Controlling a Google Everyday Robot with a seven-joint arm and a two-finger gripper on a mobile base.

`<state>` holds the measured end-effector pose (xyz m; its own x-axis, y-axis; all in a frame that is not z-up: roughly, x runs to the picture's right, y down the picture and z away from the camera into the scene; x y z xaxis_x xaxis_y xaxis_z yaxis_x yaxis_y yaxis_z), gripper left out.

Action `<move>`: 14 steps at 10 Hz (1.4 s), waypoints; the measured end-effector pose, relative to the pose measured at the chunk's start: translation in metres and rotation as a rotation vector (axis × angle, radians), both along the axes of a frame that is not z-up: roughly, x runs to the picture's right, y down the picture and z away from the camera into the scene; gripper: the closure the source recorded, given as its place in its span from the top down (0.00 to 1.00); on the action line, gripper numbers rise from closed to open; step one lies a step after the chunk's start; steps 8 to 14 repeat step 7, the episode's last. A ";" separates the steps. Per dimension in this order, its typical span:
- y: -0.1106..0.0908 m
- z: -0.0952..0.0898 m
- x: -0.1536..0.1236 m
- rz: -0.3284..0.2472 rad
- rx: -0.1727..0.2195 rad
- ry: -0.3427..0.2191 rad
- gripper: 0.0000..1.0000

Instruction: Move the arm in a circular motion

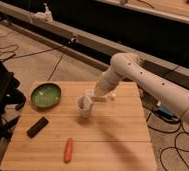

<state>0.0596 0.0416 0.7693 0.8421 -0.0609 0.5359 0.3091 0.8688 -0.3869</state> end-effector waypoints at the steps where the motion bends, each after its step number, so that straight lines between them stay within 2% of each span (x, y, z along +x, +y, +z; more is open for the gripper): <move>1: 0.009 -0.006 0.023 0.032 -0.012 0.028 0.00; 4: 0.013 -0.012 0.086 0.121 -0.012 0.123 0.00; 5: 0.006 -0.011 0.104 0.147 0.000 0.151 0.00; 7: -0.017 -0.008 0.123 0.191 0.030 0.176 0.00; 14: -0.017 -0.008 0.123 0.191 0.030 0.176 0.00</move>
